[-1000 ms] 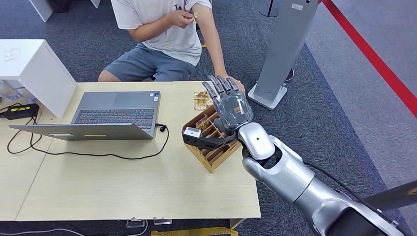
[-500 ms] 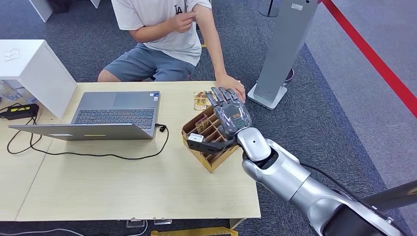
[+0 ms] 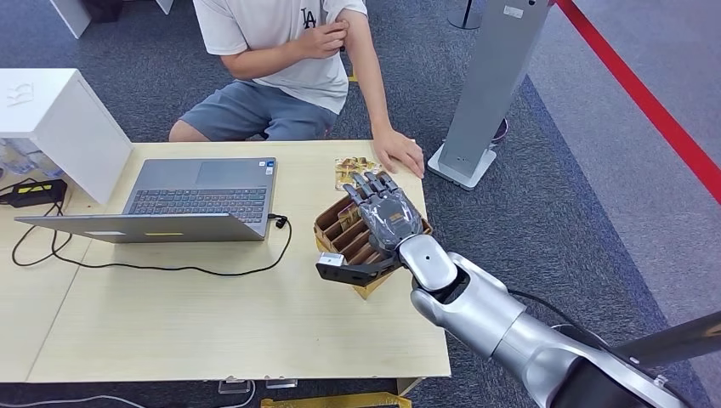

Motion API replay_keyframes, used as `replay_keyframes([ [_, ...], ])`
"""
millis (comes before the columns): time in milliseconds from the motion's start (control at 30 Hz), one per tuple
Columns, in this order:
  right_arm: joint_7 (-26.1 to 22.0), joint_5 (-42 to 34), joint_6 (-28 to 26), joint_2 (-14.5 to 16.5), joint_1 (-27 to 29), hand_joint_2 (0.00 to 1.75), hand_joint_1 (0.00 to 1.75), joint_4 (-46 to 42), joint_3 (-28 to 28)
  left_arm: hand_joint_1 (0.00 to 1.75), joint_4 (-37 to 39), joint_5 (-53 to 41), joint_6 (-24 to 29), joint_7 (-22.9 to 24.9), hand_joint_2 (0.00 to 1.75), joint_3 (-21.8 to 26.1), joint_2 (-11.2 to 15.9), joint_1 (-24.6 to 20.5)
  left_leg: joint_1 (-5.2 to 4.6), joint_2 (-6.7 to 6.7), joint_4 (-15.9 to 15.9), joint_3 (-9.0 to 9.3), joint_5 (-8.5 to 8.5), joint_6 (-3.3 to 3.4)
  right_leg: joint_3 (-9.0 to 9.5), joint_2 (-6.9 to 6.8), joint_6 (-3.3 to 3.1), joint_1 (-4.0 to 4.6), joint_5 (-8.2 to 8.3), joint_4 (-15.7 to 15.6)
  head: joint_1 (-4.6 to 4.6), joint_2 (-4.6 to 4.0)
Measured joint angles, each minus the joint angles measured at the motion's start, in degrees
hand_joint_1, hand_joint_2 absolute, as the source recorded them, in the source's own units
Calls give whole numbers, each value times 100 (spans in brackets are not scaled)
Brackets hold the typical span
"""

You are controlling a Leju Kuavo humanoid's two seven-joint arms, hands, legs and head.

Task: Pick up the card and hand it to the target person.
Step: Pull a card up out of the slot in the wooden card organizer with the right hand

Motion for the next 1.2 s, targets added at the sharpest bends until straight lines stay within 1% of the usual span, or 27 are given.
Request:
replay_keyframes([
  [33, -9, -2, -2, 19, -1, 175, 45, -7, 18, 0, 0, 2, 0, 1, 0, 2, -3, 7, 0, 2, 0, 1, 0, 0, 0, 2, 0, 0, 0, 0, 0, 0],
  [100, -18, -7, -2, 45, -5, 175, 39, -11, 36, 0, 1, 7, 1, 2, 0, 5, -11, 21, 0, 2, -2, 2, 0, 0, 1, 2, -1, 0, 1, -1, 0, 0],
  [200, -19, -14, 9, 70, -26, 175, 40, 5, 41, 0, -12, 13, -29, 4, 0, 7, -13, 34, 0, 3, -1, 1, 0, 0, -1, 3, -1, 0, 0, 0, 0, 0],
  [467, -121, -135, -157, 268, -200, 175, 30, 323, 118, 0, -2, -6, -27, 4, 0, -17, -28, 6, -2, 6, 3, -2, -1, 1, -5, 6, 0, -2, 0, 5, 0, 0],
  [767, -141, -232, -225, 303, -273, 175, 24, 293, 208, 0, -10, -6, -14, 29, 0, -27, -42, 23, -2, 2, 4, -4, -1, 1, -5, 2, 1, -2, -1, 6, 0, 0],
  [833, -139, -239, -222, 302, -275, 175, 28, 283, 212, 0, -11, -3, -16, 23, 0, -24, -45, 25, -2, 1, 5, -5, -1, 1, -5, 1, 1, -2, -2, 5, 0, 0],
  [967, -134, -283, -203, 279, -295, 175, 62, 274, 233, 0, -7, 13, -11, -11, 0, -8, -51, 35, -2, 1, 4, -4, -1, 1, -4, 1, 1, -2, -1, 5, 0, 0],
  [1033, -128, -319, -205, 267, -310, 175, 71, 265, 258, 0, -5, 19, -10, -22, 0, -4, -49, 39, -2, 0, 5, -5, -1, 1, -5, 0, 1, -2, -1, 6, 0, 0],
  [1100, -118, -353, -211, 255, -329, 175, 90, 262, 286, 0, -4, 27, -8, -37, 0, 2, -45, 42, -2, 0, 5, -5, -1, 1, -5, 0, 1, -2, -2, 6, 0, 0],
  [1133, -112, -366, -214, 253, -336, 175, 97, 263, 295, 0, -4, 29, -8, -42, 0, 4, -44, 44, -2, 0, 4, -5, -1, 1, -5, 1, 1, -2, -1, 6, 0, 0],
  [1167, -106, -387, -216, 249, -345, 175, 94, 266, 303, 0, -4, 34, -6, -49, 0, 8, -43, 46, -2, 1, 4, -4, 0, 1, -4, 1, 0, -2, -1, 5, 0, 0],
  [1200, -102, -409, -211, 248, -354, 175, 82, 275, 309, 0, -3, 39, -3, -51, 0, 11, -43, 48, -2, 0, 5, -5, -1, 1, -5, 0, 1, -2, -1, 6, 0, 0],
])
